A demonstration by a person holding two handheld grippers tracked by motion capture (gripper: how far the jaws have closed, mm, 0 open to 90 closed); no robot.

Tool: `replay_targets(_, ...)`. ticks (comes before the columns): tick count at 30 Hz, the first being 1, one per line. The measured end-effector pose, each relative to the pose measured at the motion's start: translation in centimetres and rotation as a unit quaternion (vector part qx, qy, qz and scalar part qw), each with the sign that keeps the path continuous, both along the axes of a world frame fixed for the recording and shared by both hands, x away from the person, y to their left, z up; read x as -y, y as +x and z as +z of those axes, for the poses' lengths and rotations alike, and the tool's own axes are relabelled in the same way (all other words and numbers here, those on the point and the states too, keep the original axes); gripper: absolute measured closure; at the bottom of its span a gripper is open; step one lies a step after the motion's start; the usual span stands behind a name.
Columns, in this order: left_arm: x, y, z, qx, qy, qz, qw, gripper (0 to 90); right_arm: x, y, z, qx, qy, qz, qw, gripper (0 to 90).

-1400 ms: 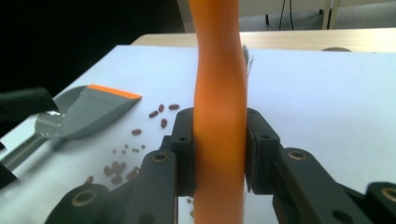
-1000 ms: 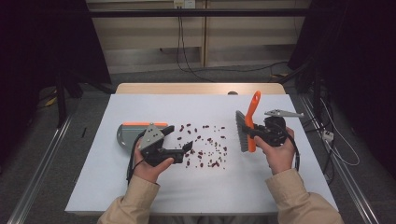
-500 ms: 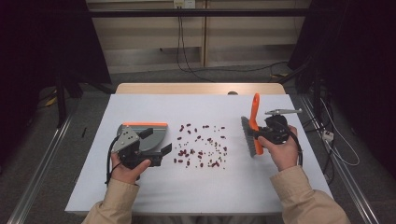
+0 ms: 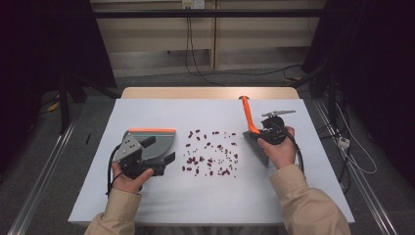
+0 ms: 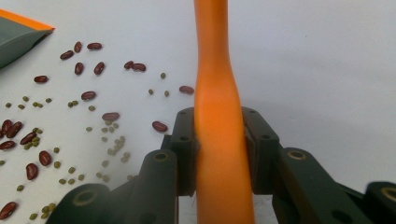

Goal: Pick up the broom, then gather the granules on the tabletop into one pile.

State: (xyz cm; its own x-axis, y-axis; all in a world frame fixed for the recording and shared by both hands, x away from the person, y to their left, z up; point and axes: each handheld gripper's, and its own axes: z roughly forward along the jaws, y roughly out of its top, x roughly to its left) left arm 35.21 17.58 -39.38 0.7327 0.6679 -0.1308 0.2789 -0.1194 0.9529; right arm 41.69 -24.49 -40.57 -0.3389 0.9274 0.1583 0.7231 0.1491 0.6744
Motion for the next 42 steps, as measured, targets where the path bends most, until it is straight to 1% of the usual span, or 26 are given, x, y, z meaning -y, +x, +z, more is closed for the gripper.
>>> replay_targets(2,-0.1,0.0,-0.1,-0.003,-0.002,0.002,1.0000,6.3,-0.1,0.1,-0.1,0.000,-0.003,0.002,1.0000,69.5)
replay_targets(4,-0.3,0.1,-0.2,-0.003,0.000,0.005,1.0000,6.3,-0.2,0.1,-0.3,-0.004,-0.004,0.002,1.0000,68.9)
replay_targets(6,-0.5,0.1,-0.2,-0.005,-0.004,0.008,0.9999,6.3,-0.2,0.2,-0.4,-0.004,-0.010,0.003,0.9999,68.1)
replay_targets(7,-0.6,0.2,-0.2,-0.001,-0.003,0.008,1.0000,6.3,-0.2,0.2,-0.4,-0.005,-0.011,0.004,0.9999,67.4)
replay_targets(8,-0.6,0.2,-0.1,-0.002,-0.005,0.010,0.9999,6.3,-0.2,0.0,-0.4,0.002,-0.005,0.003,1.0000,62.3)
replay_targets(9,-0.6,0.1,-0.1,-0.002,-0.007,0.012,0.9999,6.3,-0.2,0.0,-0.4,0.002,-0.005,0.003,1.0000,62.3)
replay_targets(10,-0.6,0.2,-0.1,-0.001,-0.006,0.012,0.9999,6.3,-0.1,-0.2,-0.3,0.005,-0.004,0.002,1.0000,60.1)
replay_targets(12,-0.6,0.2,-0.1,-0.001,-0.004,0.012,0.9999,6.3,0.0,-0.5,-0.2,0.010,-0.005,0.007,0.9999,58.7)
replay_targets(13,-0.6,0.2,-0.1,-0.002,-0.003,0.013,0.9999,6.3,0.1,-0.7,0.0,0.010,-0.005,0.008,0.9999,56.8)
replay_targets(15,-0.6,0.1,0.0,0.000,-0.005,0.011,0.9999,6.3,0.3,-1.0,0.2,0.010,-0.006,0.010,0.9999,55.8)
replay_targets(16,-0.6,0.1,0.0,0.001,-0.001,0.011,0.9999,6.3,0.4,-1.2,0.3,0.008,-0.003,0.010,0.9999,55.5)
replay_targets(18,-0.6,0.0,-0.1,0.000,-0.002,0.010,1.0000,6.3,0.4,-1.6,0.5,0.014,-0.006,0.015,0.9998,55.6)
replay_targets(21,-0.7,0.0,-0.1,-0.001,0.002,0.011,0.9999,6.3,0.6,-2.1,0.7,0.004,-0.022,0.018,0.9996,55.8)
replay_targets(23,-0.8,0.0,-0.2,-0.002,-0.001,0.012,0.9999,6.3,0.7,-2.3,0.7,0.004,-0.021,0.018,0.9996,56.5)
replay_targets(24,-0.8,-0.1,-0.2,-0.004,-0.003,0.014,0.9999,6.3,0.8,-2.5,0.7,0.000,-0.020,0.017,0.9997,57.7)
replay_targets(26,-0.9,-0.1,-0.3,-0.006,-0.003,0.015,0.9999,6.4,1.0,-2.8,0.6,-0.001,-0.024,0.013,0.9996,59.1)
replay_targets(28,-0.9,-0.2,-0.3,-0.007,-0.002,0.017,0.9998,6.4,1.1,-3.0,0.4,-0.002,-0.029,0.020,0.9994,62.4)
replay_targets(29,-0.9,-0.2,-0.3,-0.007,-0.002,0.017,0.9998,6.4,1.1,-3.0,0.2,-0.007,-0.029,0.020,0.9993,63.7)
replay_targets(31,-0.8,-0.1,-0.3,-0.006,0.000,0.018,0.9998,6.4,1.2,-3.1,-0.3,-0.012,-0.039,0.025,0.9988,68.5)
replay_targets(32,-0.8,-0.1,-0.3,-0.007,-0.001,0.019,0.9998,6.4,1.2,-3.2,-0.5,-0.014,-0.039,0.027,0.9988,69.7)
replay_targets(33,-0.8,-0.1,-0.3,-0.005,0.001,0.017,0.9998,6.4,1.2,-3.3,-0.8,-0.005,-0.036,0.030,0.9989,70.1)
replay_targets(35,-0.9,-0.2,-0.3,-0.006,0.004,0.018,0.9998,6.4,1.4,-3.4,-0.9,0.005,-0.036,0.029,0.9989,70.6)
replay_targets(37,-0.9,-0.2,-0.4,-0.004,0.005,0.017,0.9998,6.4,1.6,-3.4,-0.8,0.002,-0.033,0.027,0.9991,70.8)
replay_targets(38,-1.0,-0.2,-0.4,-0.007,0.002,0.019,0.9998,6.4,1.7,-3.4,-0.9,0.002,-0.031,0.027,0.9992,70.9)
replay_targets(40,-1.2,-0.2,-0.5,-0.007,0.005,0.020,0.9998,6.4,1.9,-3.3,-0.9,0.001,-0.021,0.022,0.9995,70.9)
replay_targets(42,-1.3,-0.3,-0.5,-0.007,0.004,0.021,0.9998,6.4,2.0,-3.3,-1.0,0.007,-0.017,0.021,0.9996,71.0)
